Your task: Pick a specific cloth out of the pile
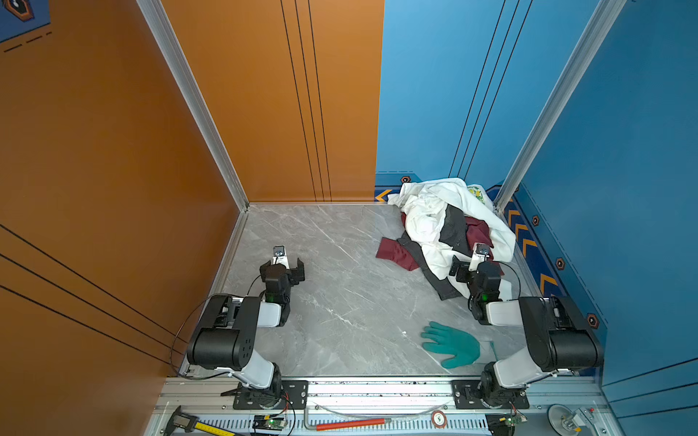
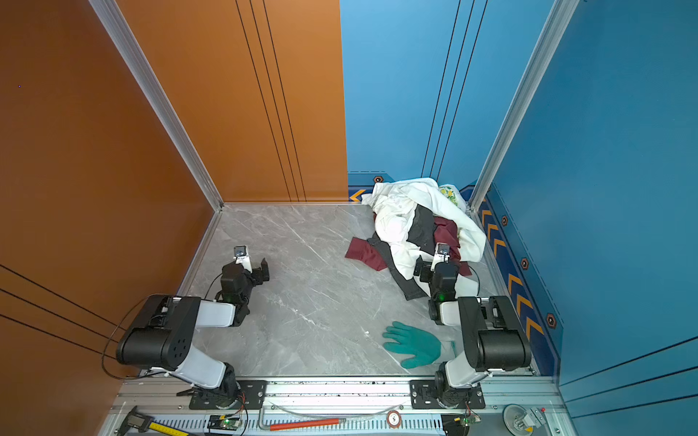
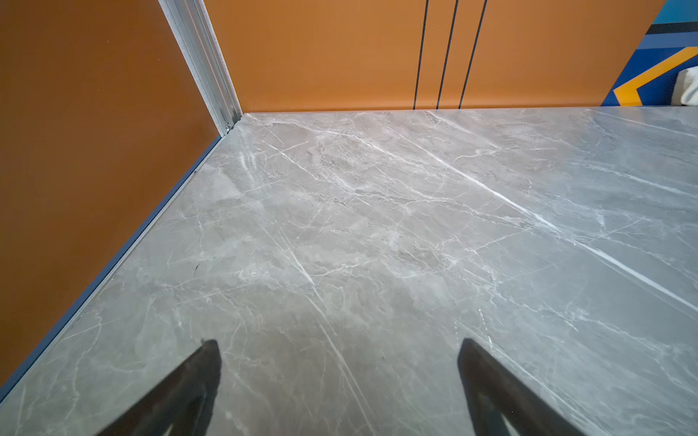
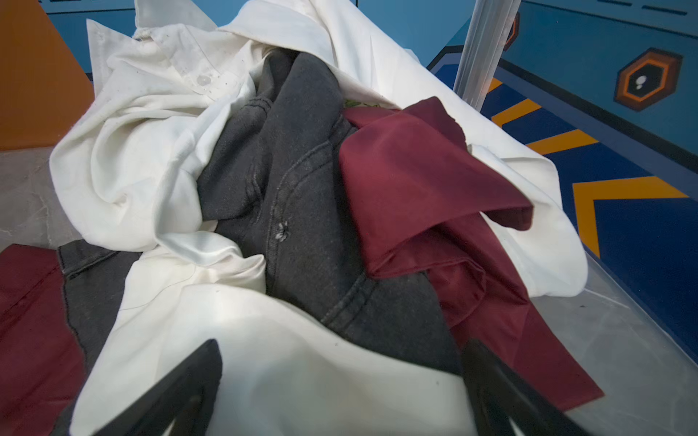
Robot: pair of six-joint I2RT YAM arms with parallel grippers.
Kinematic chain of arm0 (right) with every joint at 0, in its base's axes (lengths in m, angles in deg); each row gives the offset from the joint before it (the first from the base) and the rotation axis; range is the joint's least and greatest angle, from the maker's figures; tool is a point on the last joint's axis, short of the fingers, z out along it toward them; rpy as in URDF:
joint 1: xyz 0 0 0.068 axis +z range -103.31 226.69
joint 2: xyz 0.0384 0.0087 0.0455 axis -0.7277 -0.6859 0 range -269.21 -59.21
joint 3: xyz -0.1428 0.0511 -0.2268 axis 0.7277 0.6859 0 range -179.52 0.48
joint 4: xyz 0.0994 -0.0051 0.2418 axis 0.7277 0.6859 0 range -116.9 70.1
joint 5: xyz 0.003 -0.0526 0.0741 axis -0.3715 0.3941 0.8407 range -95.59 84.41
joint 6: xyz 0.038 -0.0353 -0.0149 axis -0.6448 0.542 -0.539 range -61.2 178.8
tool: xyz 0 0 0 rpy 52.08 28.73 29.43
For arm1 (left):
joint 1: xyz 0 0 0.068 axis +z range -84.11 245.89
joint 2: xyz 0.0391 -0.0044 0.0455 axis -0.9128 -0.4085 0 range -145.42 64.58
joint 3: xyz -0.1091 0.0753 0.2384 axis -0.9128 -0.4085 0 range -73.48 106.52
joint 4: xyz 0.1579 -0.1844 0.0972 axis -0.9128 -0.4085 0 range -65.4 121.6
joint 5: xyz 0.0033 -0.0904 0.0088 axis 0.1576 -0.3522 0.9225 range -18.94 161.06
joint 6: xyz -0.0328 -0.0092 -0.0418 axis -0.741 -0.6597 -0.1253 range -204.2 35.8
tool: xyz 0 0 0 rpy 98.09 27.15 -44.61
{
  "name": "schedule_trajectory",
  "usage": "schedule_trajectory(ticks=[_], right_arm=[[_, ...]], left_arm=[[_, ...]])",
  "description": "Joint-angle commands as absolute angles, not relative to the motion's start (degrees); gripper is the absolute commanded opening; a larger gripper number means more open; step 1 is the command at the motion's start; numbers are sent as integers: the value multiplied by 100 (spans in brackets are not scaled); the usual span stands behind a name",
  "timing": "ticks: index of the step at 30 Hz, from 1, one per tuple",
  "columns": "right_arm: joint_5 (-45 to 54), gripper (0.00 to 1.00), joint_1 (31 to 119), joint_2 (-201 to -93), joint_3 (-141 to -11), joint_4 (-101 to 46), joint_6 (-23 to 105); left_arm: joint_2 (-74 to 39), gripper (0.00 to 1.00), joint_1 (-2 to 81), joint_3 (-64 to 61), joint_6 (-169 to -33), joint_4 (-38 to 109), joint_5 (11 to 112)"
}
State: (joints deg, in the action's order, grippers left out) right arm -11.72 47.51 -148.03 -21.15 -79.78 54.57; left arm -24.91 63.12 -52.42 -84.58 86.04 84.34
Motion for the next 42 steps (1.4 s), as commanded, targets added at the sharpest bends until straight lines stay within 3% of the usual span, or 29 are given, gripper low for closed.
schedule_trajectory(ticks=[1,42], right_arm=[[-1100,100,4783,-14780,-2106,-7858,5533],[-1082,100,4775,-14781,-2106,-7858,5529]], left_arm=[[-2509,98,6271,-5205,-8383,8549,8448],[-2518,98,6184,-5208,-8383,8565,8690]])
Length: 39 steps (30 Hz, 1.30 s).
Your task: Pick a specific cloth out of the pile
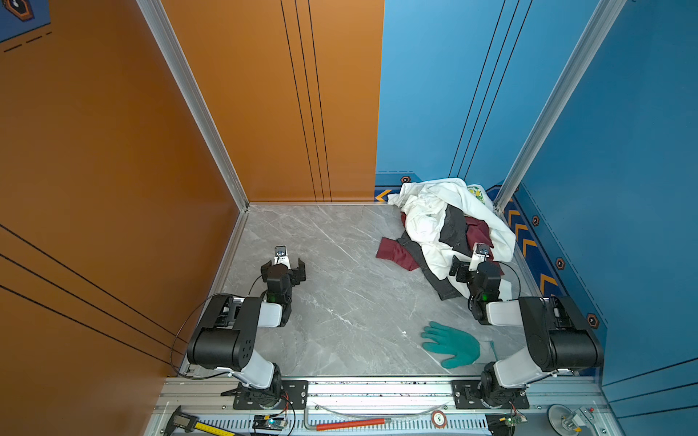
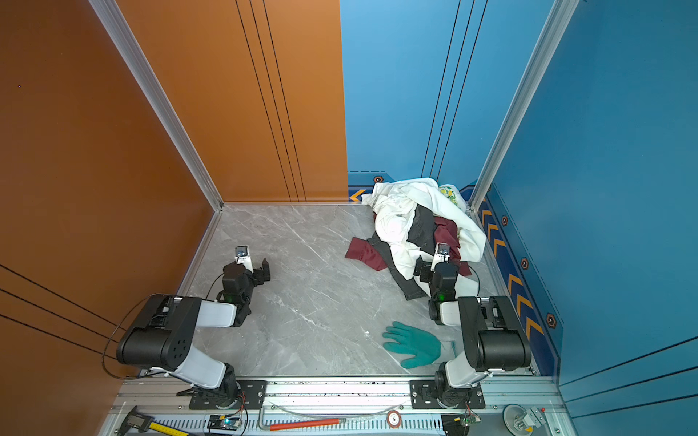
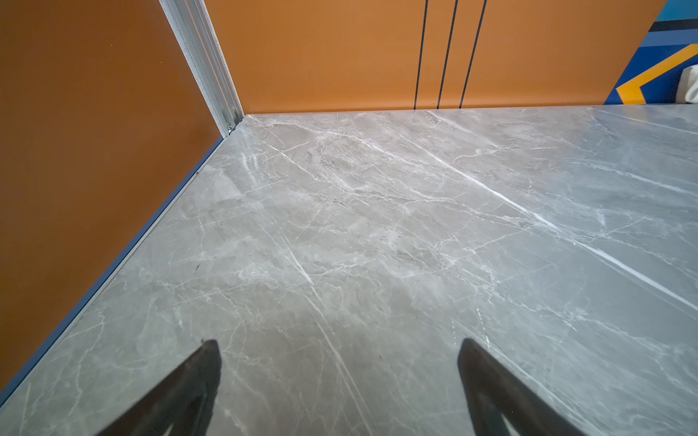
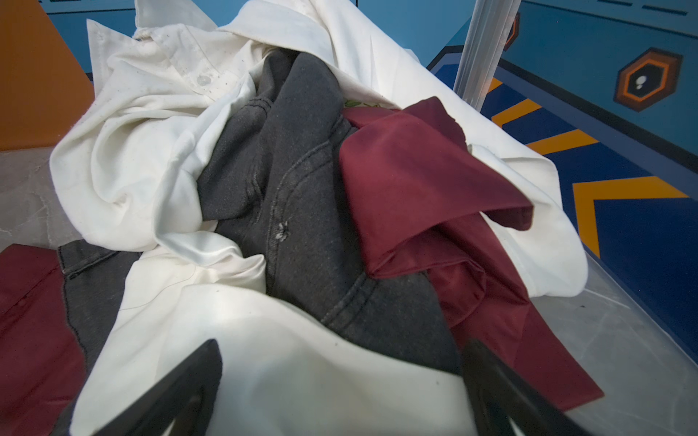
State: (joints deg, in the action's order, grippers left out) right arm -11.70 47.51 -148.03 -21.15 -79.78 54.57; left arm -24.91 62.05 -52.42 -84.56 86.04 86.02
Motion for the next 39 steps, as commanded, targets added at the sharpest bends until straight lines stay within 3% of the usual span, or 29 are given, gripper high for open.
schedule_trajectory(ticks=[1,32,39], right_arm=[[-1087,100,4775,-14781,-2099,-7863,5529],[-1052,100,4695,-14466,-1991,-7820,5448],[-1709,100,4781,-13841,-2109,-6998,5267]], left_arm=[[-2531,98,6192,-5195,-8383,8557,8672],[-2455,98,6245,-5236,-8512,8553,8828],[-1780,98,6198,-4527,-8617,6643,9113]])
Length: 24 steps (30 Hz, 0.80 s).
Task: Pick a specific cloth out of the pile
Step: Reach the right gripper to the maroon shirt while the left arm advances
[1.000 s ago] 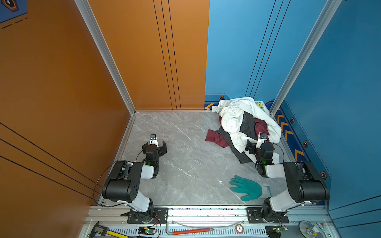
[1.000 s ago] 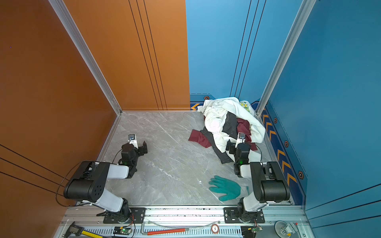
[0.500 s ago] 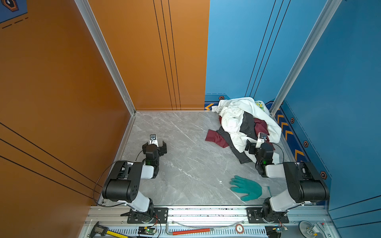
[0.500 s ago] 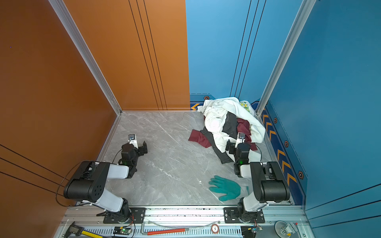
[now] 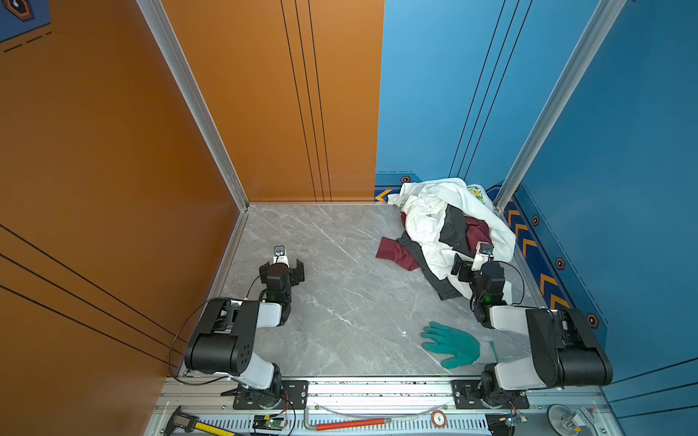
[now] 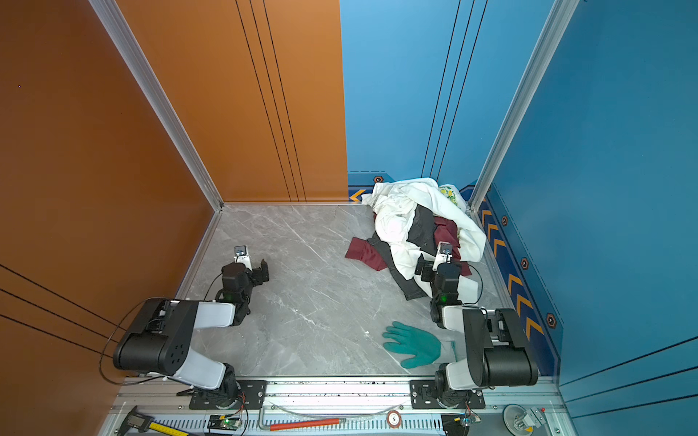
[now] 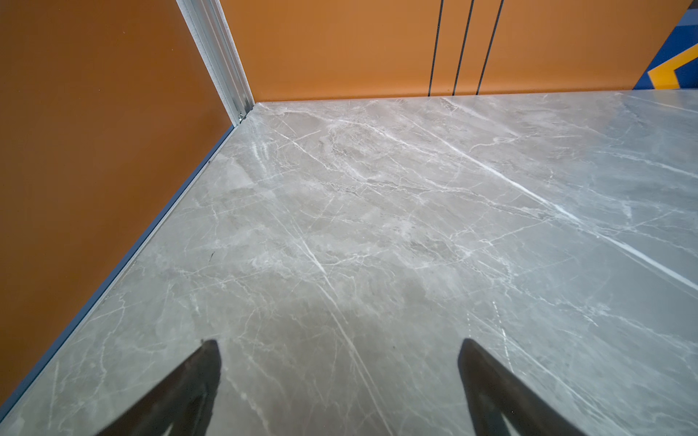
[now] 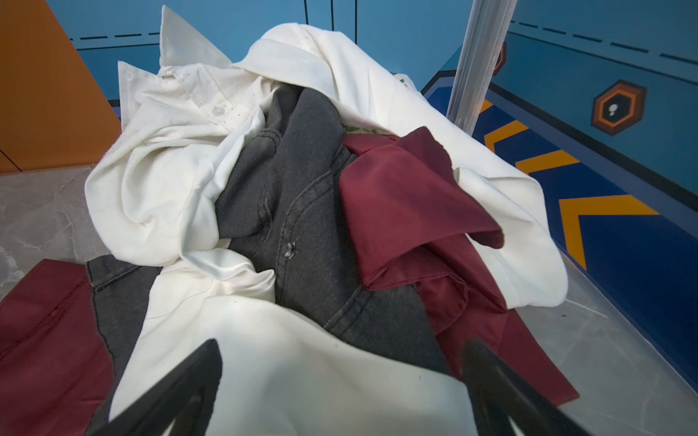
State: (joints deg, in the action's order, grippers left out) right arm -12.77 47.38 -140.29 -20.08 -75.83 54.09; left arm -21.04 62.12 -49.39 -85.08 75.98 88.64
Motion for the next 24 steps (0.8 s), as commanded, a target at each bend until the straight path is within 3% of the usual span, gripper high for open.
schedule_trajectory(ticks=[1,11,17,24], right_arm=[[-1819,100,4804,-13734,-2202,-6707,5218],[-3008,100,5003,-12704,-3257,-4028,4405],[-2894,100,4999,-12577,-4382,-2384,4041],[-2334,100,4969,-12868,-5617,-769,3803]], left_arm=[[-1677,98,6171,-4343,-8652,6214,9128],[-925,98,5692,-3419,-9409,4545,8765],[-939,98,5548,-2653,-9878,3459,7846],[-1154,98,5299,-2111,-10155,3162,6308]])
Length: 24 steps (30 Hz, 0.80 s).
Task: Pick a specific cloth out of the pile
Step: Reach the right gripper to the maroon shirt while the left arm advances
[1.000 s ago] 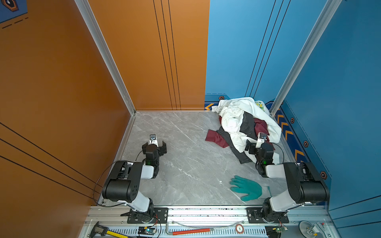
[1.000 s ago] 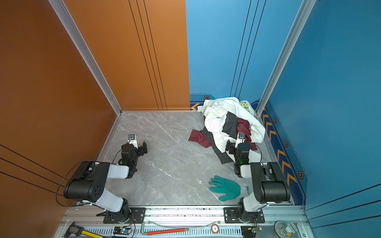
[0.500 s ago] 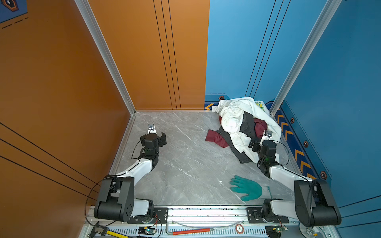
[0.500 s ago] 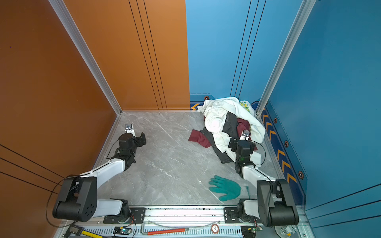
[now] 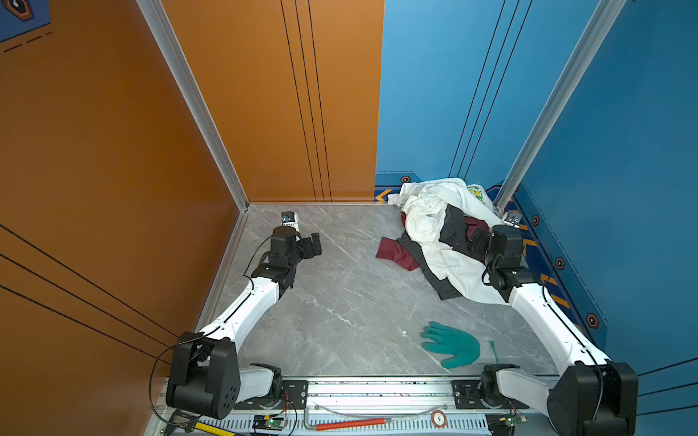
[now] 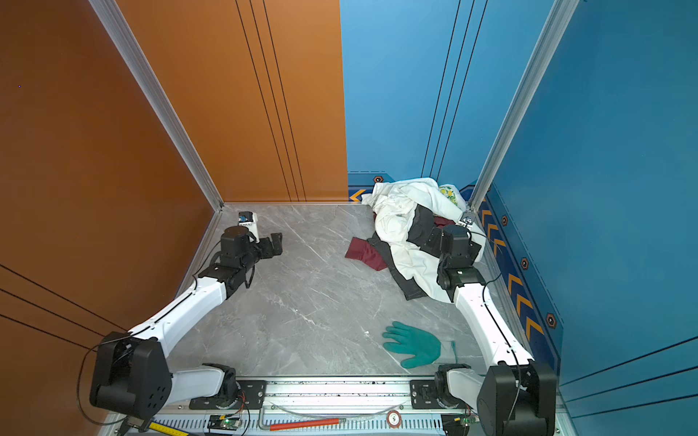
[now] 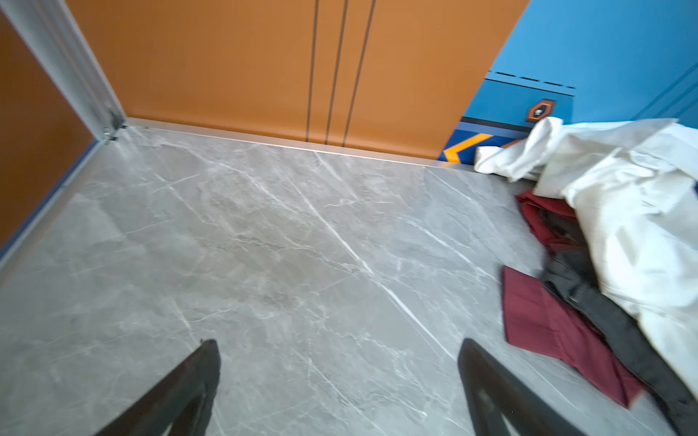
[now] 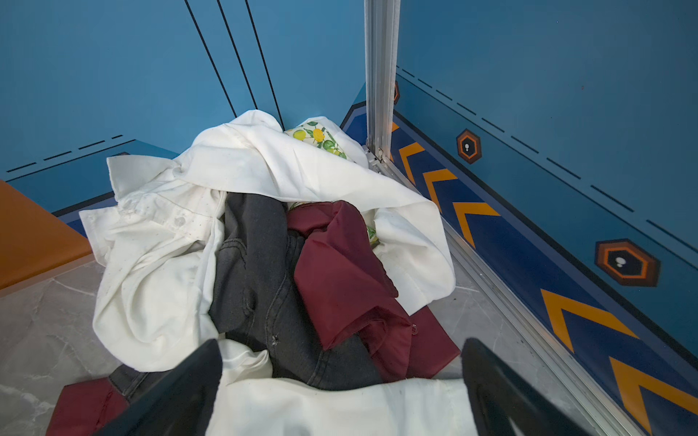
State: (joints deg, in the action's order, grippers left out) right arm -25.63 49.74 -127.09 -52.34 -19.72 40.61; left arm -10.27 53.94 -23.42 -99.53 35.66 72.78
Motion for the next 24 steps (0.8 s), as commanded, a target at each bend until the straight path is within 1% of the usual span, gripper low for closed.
schedule_trajectory(ticks=[1,5,11,18,24], right_arm=[[-2278,100,4953,-12920,-5748,-572,3784],[-1728,100,4727,-13127,-6141,5,3542],[-1039,100,4346,-13488,-6373,114,3342],[-615,97,3953,-14109,-6712,184,3217],[-529,97,3845,-14699,-7054,142,3182]], left_arm=[[-1193,98,5243,-2048,-10143,3126,6131],[-1228,98,4963,-1872,-9964,2952,5779],[-1223,98,4560,-1814,-9762,2848,5445],[-1418,100,4079,-1759,-9604,2777,5647],[-1528,100,3760,-1747,-9462,2701,5955]])
